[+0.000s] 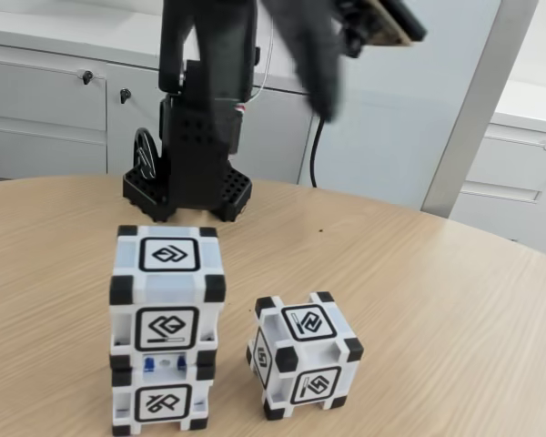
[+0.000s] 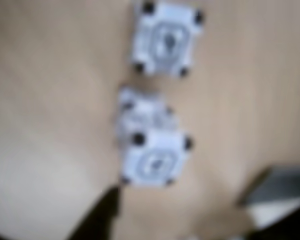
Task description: Stack cubes from left to right.
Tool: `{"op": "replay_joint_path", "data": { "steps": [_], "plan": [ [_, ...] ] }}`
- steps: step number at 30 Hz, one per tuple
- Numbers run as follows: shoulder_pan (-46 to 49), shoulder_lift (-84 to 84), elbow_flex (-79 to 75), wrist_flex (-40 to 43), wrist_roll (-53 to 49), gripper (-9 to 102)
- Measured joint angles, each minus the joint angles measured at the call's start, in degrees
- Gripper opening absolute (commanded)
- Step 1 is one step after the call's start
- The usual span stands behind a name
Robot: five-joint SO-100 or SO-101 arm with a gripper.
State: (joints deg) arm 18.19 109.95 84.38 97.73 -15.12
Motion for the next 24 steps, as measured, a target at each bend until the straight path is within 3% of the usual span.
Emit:
{"op": "replay_joint_path", "data": {
  "steps": [5,14,24],
  "plan": [
    [-6.2,0.1,0.0,0.0,1.2,48],
    [-6.2,-8.3,0.1,-7.6,3.4,47],
    [-6.9,-22.6,0.1,-8.8,3.2,47]
  ]
}}
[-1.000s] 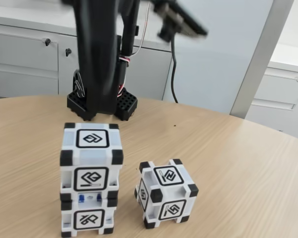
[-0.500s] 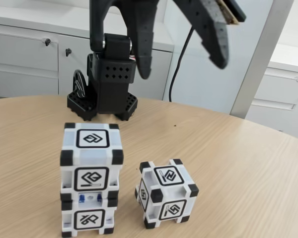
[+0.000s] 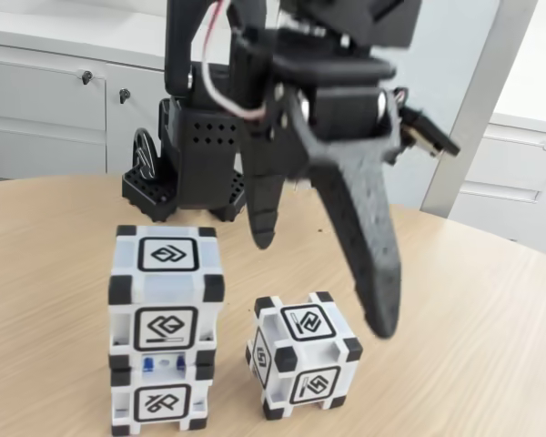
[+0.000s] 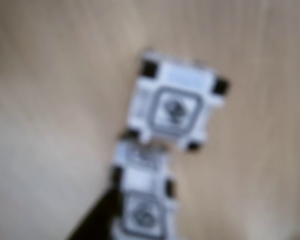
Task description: Stack cubes from left to right.
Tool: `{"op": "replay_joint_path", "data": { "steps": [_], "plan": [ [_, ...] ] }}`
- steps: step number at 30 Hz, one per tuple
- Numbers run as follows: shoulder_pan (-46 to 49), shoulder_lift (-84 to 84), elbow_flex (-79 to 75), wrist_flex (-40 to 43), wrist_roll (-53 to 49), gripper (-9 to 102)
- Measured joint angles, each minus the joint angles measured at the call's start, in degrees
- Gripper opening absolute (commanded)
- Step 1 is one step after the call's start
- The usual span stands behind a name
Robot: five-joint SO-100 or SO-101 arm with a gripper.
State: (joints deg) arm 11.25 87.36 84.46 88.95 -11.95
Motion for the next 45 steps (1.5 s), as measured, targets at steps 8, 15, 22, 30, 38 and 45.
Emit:
{"op": "replay_joint_path", "data": {
  "steps": [8,15,22,30,38,45],
  "plan": [
    [0.0,-5.4,0.0,-0.1,1.8,48],
    [-3.6,-6.7,0.0,-0.1,4.2,47],
    [-8.3,-6.7,0.0,-0.1,8.3,47],
    [-9.2,-6.7,0.0,-0.1,13.0,46],
    [-9.5,-8.8,0.0,-0.1,13.7,46],
    [-9.0,-15.6,0.0,-0.3,12.4,44]
  ]
}}
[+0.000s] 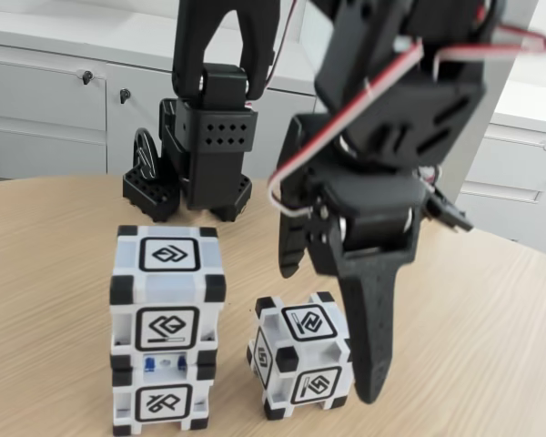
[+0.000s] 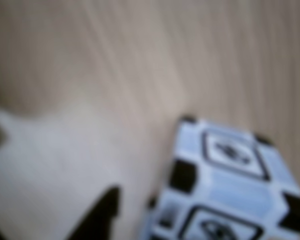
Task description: Stack cubes from left to right.
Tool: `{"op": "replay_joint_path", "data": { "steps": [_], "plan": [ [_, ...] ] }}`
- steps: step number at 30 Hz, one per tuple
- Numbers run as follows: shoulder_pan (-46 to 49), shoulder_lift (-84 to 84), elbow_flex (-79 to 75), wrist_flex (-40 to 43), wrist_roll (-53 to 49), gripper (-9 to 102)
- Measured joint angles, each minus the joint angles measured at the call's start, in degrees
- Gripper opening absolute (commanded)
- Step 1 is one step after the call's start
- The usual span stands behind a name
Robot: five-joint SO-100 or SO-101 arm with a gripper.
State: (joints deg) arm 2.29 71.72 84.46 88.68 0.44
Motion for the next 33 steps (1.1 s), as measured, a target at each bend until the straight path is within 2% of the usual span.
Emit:
{"op": "replay_joint_path", "data": {
  "steps": [10,18,27,33],
  "plan": [
    [0.1,-6.2,-0.1,-0.9,-0.2,37],
    [0.2,-9.1,-0.2,-0.9,0.0,18],
    [0.2,-9.1,-0.1,-0.2,0.2,18],
    [4.9,-5.8,0.0,-0.2,0.1,19]
  ]
}}
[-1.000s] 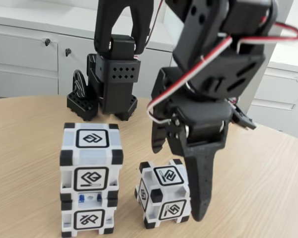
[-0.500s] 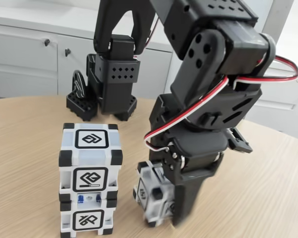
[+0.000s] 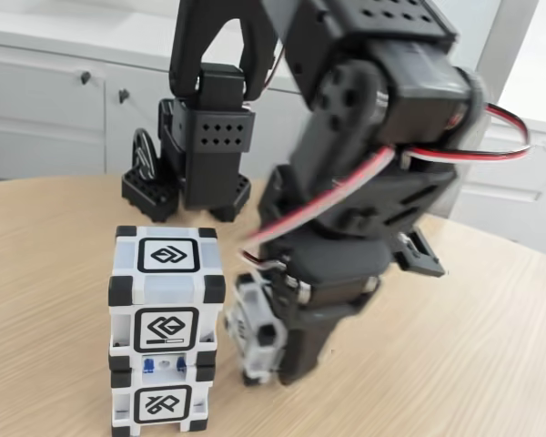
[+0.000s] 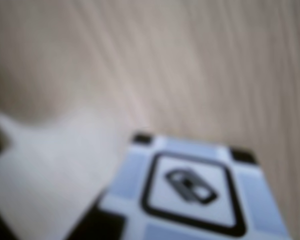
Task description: Stack cubes from left to right.
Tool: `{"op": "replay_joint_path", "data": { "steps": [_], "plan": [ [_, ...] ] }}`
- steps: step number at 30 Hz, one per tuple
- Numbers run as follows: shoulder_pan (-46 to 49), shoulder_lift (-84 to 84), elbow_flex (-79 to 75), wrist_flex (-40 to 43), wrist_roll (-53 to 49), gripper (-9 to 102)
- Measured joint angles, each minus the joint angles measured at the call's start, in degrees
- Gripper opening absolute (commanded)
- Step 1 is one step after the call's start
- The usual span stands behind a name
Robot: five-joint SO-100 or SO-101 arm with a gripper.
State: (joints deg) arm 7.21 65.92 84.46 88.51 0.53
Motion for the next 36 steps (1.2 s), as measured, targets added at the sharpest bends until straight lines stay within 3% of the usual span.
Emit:
{"op": "replay_joint_path", "data": {
  "steps": [15,25,30,36],
  "plan": [
    [5.2,26.5,-0.7,0.5,3.0,21],
    [5.2,27.9,-14.2,2.3,6.2,22],
    [5.2,27.9,-15.2,8.7,3.3,22],
    [8.8,27.9,-15.2,9.8,1.8,22]
  ]
}}
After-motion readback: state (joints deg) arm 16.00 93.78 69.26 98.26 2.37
